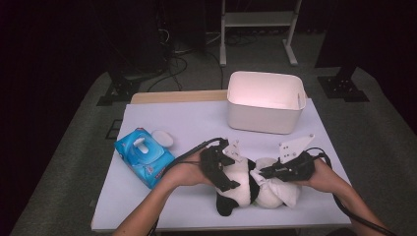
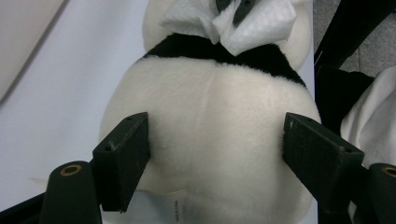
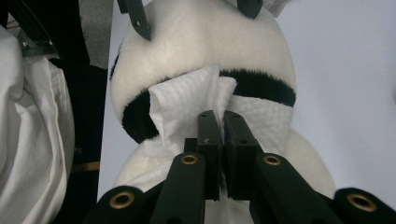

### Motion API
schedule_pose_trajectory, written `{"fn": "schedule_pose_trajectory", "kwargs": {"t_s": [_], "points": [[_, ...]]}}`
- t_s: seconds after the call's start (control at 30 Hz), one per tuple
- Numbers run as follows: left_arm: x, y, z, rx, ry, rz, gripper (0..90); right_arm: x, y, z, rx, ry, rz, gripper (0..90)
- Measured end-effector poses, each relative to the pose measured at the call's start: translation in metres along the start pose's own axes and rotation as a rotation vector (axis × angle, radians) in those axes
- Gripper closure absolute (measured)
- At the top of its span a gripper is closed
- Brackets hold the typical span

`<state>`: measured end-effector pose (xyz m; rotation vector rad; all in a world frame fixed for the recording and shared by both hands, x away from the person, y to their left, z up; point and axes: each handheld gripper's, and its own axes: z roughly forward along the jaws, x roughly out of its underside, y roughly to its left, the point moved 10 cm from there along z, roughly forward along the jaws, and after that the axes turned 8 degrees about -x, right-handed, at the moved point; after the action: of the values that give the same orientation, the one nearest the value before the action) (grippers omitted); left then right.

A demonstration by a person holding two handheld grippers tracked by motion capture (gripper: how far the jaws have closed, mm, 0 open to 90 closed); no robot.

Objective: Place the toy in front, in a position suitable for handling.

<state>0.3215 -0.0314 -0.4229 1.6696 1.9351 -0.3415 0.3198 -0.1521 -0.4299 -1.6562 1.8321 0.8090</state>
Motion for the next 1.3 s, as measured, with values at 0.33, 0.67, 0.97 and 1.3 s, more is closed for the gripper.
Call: {"fn": "schedule_pose_trajectory", "kwargs": {"t_s": [0.33, 0.67, 0.97, 1.3], "points": [[0.006, -0.005, 0.0, 0.006, -0.008, -0.008, 23.1, -0.003, 0.002, -0.024, 0.035, -0.014, 0.004, 67.9], [0.006, -0.007, 0.003, 0.007, -0.008, -0.001, 23.0, 0.002, 0.002, -0.014, 0.031, 0.029, 0.021, 60.0], [0.009, -0.009, 0.003, 0.008, -0.022, -0.003, 23.1, -0.01, -0.003, 0.007, -0.002, 0.04, -0.004, 80.1], [0.011, -0.01, 0.003, 0.015, -0.041, -0.012, 23.2, 0.022, -0.014, -0.029, 0.038, -0.012, 0.089, 84.3]]}}
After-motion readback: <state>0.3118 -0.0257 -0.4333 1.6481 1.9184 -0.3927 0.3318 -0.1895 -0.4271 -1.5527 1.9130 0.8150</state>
